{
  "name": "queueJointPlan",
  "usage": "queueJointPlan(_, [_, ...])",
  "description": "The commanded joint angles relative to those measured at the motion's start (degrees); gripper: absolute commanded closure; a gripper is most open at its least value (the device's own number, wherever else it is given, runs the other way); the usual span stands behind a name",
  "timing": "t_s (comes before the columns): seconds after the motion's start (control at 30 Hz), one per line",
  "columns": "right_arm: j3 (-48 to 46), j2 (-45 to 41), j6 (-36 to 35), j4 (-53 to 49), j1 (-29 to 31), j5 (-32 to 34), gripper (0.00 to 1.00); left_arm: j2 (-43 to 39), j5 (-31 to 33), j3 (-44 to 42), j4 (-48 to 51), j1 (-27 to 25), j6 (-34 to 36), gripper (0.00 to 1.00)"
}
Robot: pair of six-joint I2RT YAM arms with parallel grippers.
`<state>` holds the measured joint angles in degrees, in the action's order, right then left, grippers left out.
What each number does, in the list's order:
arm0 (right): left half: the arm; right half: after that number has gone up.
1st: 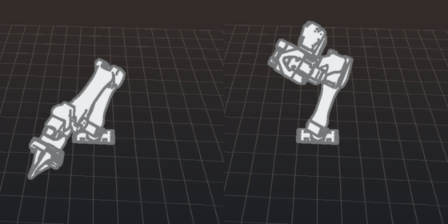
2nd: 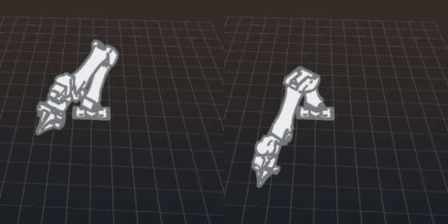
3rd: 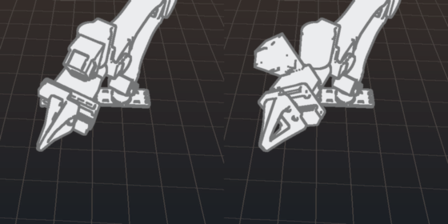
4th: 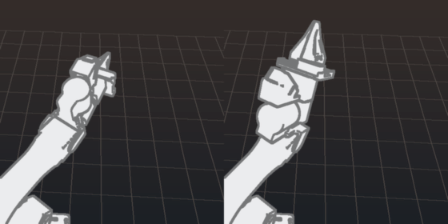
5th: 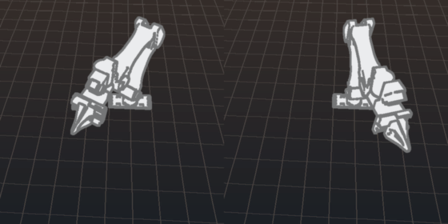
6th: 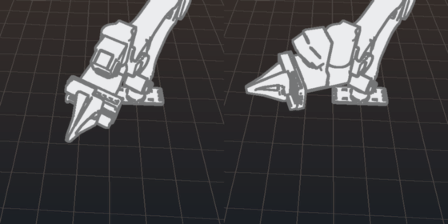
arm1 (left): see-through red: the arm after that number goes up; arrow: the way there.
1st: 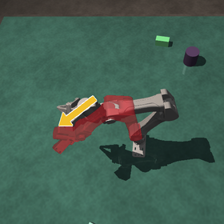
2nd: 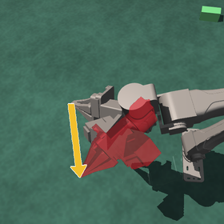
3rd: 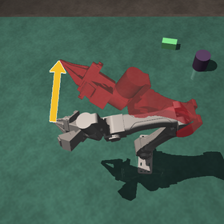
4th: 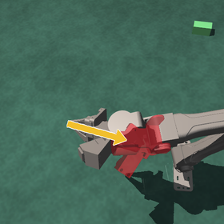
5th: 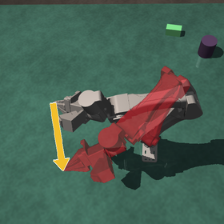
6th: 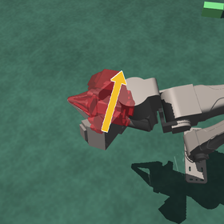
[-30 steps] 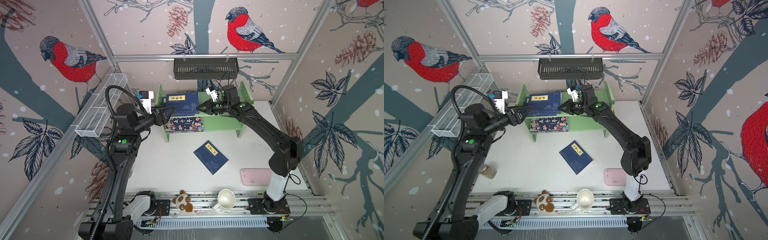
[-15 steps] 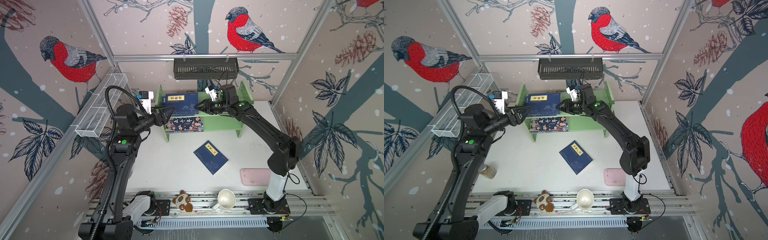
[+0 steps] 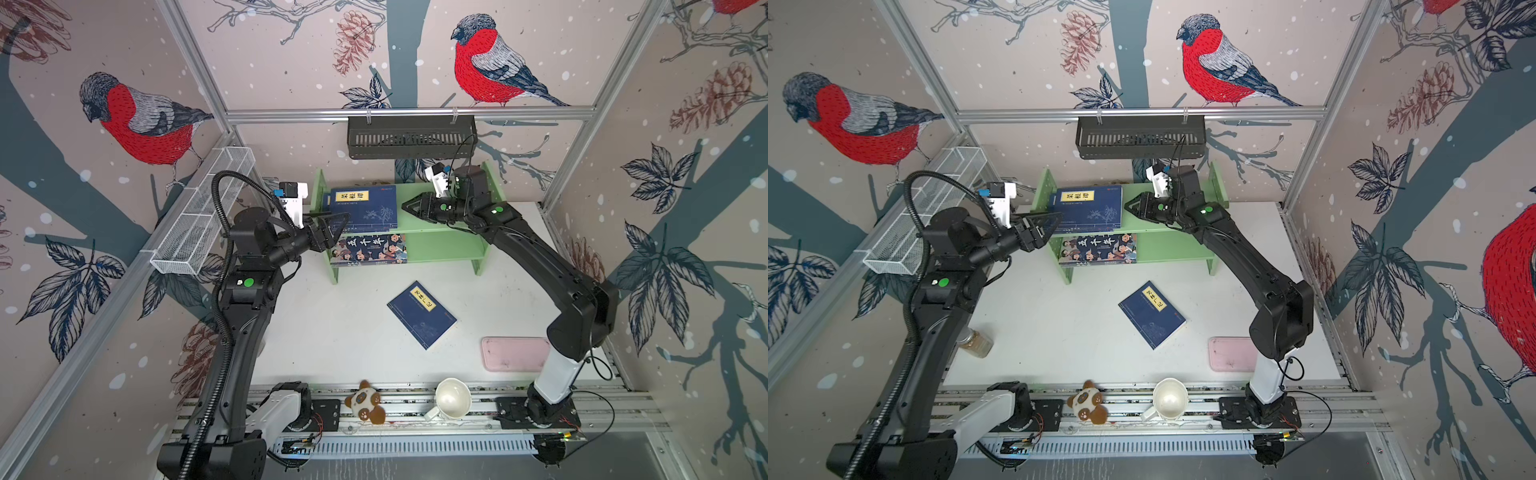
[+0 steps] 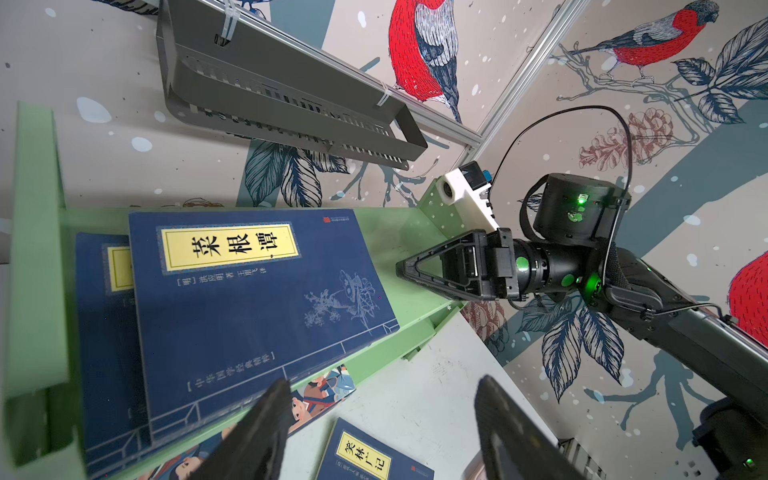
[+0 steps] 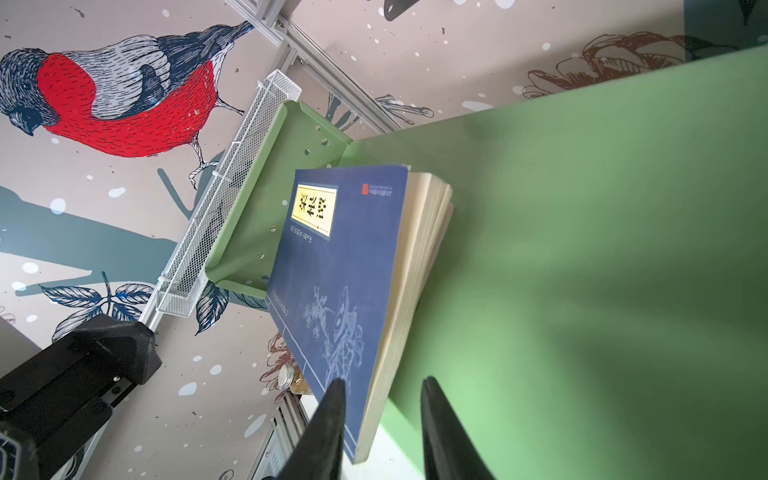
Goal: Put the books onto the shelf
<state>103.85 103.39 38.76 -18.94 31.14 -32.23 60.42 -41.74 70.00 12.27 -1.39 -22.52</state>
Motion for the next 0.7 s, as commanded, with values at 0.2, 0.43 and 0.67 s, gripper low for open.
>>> queueJointPlan(0.2, [4.3,3.5,-1.5,0.0,1.6,-1.3,0.73,0.0,0.3,0.3,-2.2,0.0,0.6,0.3])
queueJointPlan(0.43, [5.5,4.5,-1.6,-0.8,1.9,-1.1,0.75,0.1,0.3,0.2,-2.4,0.0,0.6,0.3])
queueJointPlan(0.67, [5.6,3.0,-2.3,-1.1,1.8,1.5,0.74,0.1,0.2,0.3,-2.5,0.0,0.4,0.3])
